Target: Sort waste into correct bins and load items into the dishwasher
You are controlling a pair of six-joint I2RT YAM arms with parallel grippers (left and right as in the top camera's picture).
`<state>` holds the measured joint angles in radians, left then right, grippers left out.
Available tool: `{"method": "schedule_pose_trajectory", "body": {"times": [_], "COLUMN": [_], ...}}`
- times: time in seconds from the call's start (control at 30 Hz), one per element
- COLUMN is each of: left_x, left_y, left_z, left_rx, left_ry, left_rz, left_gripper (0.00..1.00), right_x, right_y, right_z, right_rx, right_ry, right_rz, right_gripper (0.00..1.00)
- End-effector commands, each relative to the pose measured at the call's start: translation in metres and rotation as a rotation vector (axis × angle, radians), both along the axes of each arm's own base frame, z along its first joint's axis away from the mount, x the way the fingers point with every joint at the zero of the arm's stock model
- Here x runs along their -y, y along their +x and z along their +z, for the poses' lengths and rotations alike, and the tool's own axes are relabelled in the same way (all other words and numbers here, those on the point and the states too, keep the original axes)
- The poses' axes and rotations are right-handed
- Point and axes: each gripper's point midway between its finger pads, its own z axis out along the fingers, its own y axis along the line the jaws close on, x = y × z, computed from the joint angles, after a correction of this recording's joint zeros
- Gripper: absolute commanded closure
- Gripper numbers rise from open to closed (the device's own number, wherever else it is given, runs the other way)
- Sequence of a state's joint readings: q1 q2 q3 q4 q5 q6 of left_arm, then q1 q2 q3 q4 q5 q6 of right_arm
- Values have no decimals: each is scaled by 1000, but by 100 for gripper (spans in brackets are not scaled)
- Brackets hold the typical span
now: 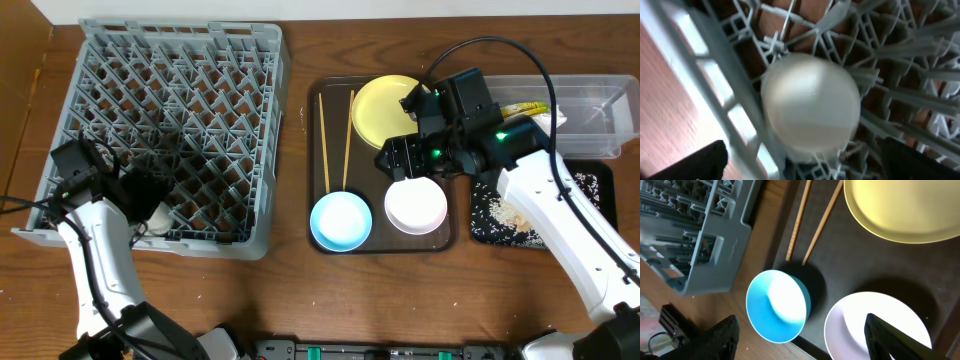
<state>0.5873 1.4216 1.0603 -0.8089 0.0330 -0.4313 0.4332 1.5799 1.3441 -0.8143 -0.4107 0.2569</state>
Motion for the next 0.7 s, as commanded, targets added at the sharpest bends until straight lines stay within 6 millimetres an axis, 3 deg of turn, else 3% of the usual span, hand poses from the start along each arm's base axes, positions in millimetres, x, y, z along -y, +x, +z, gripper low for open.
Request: {"method": "schedule_pose_trajectory", "body": {"times": [0.0, 0.1, 0.23, 0.3, 0.5, 0.53, 0.67], "left_x": [-4, 9, 67, 94, 172, 193, 218], "left_y": [11, 17, 36, 37, 24, 17, 6], "left_z": [48, 81, 126, 142, 169, 173, 171], "left_rx": [101, 172, 357, 410, 484, 494, 482], "left_ry": [44, 46, 2, 15, 86, 86, 69], "left_rz": [-1, -78, -381, -505, -877, -963, -1055], "left_gripper": [0, 1, 3, 3, 4, 3, 0], "right_x": [-4, -4, 5, 10, 12, 12, 12], "right_y": [-3, -2, 8, 11, 13, 13, 13], "right_z": [0, 1, -2, -4, -4, -4, -4], "right_rx": [24, 40, 76, 89, 96, 97, 97], "right_ry": [-13, -17, -73, -100, -116, -116, -115], "right_rz": [45, 60, 24, 6, -3, -3, -2], "right_gripper": [22, 22, 21, 21, 21, 21, 21]}}
